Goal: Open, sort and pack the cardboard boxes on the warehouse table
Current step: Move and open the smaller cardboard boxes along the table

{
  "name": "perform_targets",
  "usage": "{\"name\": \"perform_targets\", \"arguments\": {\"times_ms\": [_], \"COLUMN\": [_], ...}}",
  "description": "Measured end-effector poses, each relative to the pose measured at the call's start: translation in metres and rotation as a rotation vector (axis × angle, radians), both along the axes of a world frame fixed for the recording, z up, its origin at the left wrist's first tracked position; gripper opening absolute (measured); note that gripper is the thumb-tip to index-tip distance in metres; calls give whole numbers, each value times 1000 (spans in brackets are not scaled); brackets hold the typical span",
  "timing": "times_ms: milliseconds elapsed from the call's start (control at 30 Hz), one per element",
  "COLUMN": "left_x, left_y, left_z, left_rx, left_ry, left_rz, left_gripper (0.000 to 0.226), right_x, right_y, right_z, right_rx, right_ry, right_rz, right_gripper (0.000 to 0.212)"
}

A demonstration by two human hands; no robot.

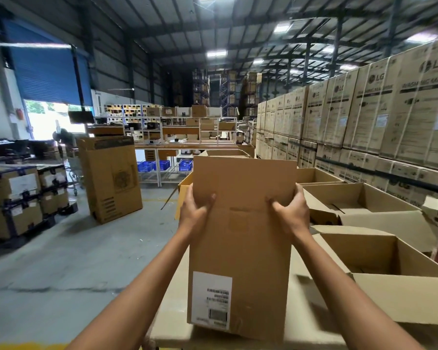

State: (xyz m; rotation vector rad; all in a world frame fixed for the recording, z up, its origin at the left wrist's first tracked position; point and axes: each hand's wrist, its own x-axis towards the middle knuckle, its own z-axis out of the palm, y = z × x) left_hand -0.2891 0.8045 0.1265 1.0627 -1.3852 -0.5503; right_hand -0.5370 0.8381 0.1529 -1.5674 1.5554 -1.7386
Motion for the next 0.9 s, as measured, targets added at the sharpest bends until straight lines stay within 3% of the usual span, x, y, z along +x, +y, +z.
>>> {"name": "perform_targets", "arguments": {"times_ms": [200, 333, 400, 533, 600, 667, 733, 800, 900], "left_x": [4, 11, 16, 37, 49, 56, 58, 57, 47], "left_y": [6, 22, 28, 26, 19, 16, 17, 18, 25], "left_z": [-17, -27, -23, -18, -19, -15, -9, -8, -22], "left_rx": [21, 158, 237, 315, 340, 351, 371, 354, 227], "left_ry": [6, 277, 335, 357, 261, 40, -134, -210, -390], "left_rz": [-22, -174, -240, -340, -419, -459, -447, -404, -277], "left_gripper": [50, 68, 77, 91, 100, 91, 68, 59, 36], "right_x": [1, -8, -8, -20, -28, -32, -27, -25, -22], "right_y": [4, 15, 31, 41, 37, 35, 32, 31, 25], "right_z": [-20, -39, -36, -40, -43, -40, -32, -28, -15], "right_rx": [34, 40, 54, 119, 176, 243, 286, 275, 284], "right_ry": [-20, -169, -234, -295, -227, -132, 3, 186, 376], "right_rz": [74, 283, 330, 530, 577, 562, 509, 451, 369], "right_gripper": [45, 37, 23, 57, 84, 90, 60, 24, 20]}}
